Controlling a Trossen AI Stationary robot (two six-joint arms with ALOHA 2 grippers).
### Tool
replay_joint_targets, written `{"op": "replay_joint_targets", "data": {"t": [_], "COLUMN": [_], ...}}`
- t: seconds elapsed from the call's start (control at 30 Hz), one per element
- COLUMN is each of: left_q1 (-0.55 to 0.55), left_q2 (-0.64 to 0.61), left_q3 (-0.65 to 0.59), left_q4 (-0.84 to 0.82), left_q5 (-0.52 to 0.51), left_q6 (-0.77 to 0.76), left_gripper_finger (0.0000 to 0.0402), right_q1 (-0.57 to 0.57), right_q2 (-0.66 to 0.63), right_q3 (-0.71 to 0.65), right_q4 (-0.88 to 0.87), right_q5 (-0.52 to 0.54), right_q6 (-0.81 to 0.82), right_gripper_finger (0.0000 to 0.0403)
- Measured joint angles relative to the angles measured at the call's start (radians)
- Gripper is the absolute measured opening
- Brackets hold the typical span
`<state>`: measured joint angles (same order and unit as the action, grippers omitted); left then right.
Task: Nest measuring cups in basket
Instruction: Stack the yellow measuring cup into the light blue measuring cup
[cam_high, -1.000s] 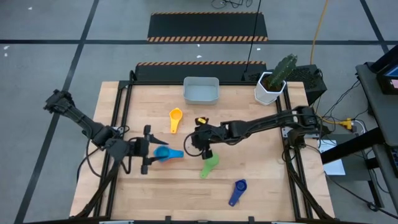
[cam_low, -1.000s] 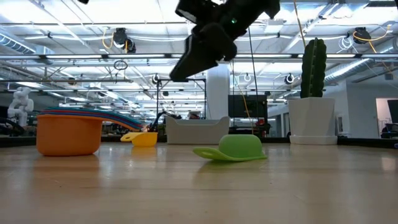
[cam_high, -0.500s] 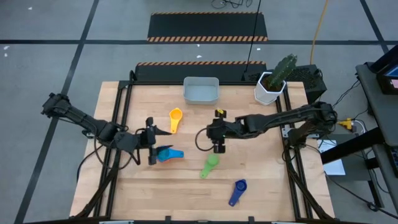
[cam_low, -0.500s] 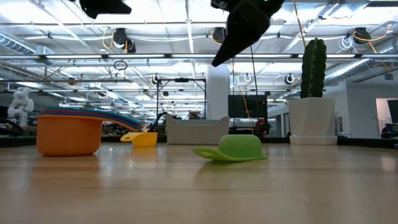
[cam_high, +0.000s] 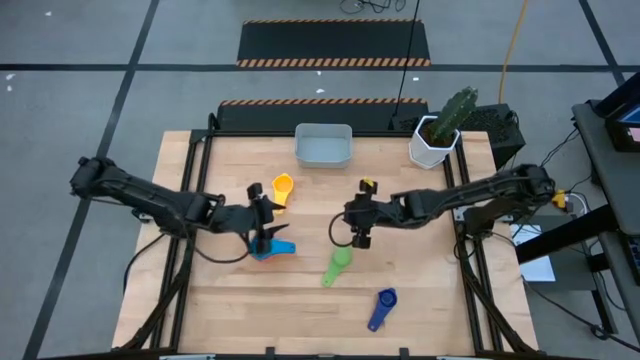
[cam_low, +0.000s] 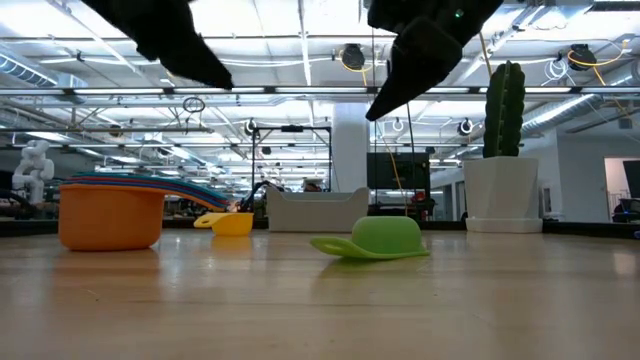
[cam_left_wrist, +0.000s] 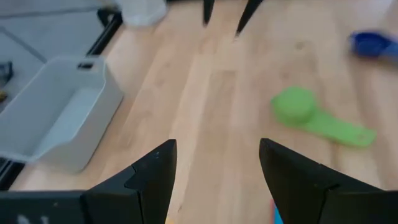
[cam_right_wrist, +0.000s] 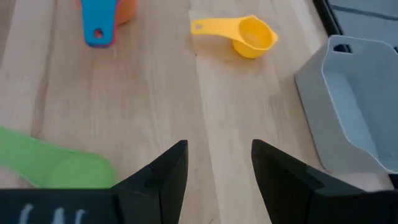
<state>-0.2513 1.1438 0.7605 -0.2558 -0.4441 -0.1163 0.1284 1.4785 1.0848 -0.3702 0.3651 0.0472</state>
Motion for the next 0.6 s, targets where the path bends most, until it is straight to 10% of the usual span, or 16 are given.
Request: {"op": "replay_joint_targets", "data": {"t": [0.6], "left_q1": [0.198], "left_q2": [0.145], "left_q3": [0.000], "left_q4": [-0.215], "left_q5": [-0.024], "left_q6": [-0.442], "left_gripper_finger": [0.0232], "right_q1": [0.018], "right_q2": [0.001], "right_q3": [-0.122], "right_q4": [0.068], "right_q5": [0.004], "right_q6": [0.276], "right_gripper_finger": [0.0171]}}
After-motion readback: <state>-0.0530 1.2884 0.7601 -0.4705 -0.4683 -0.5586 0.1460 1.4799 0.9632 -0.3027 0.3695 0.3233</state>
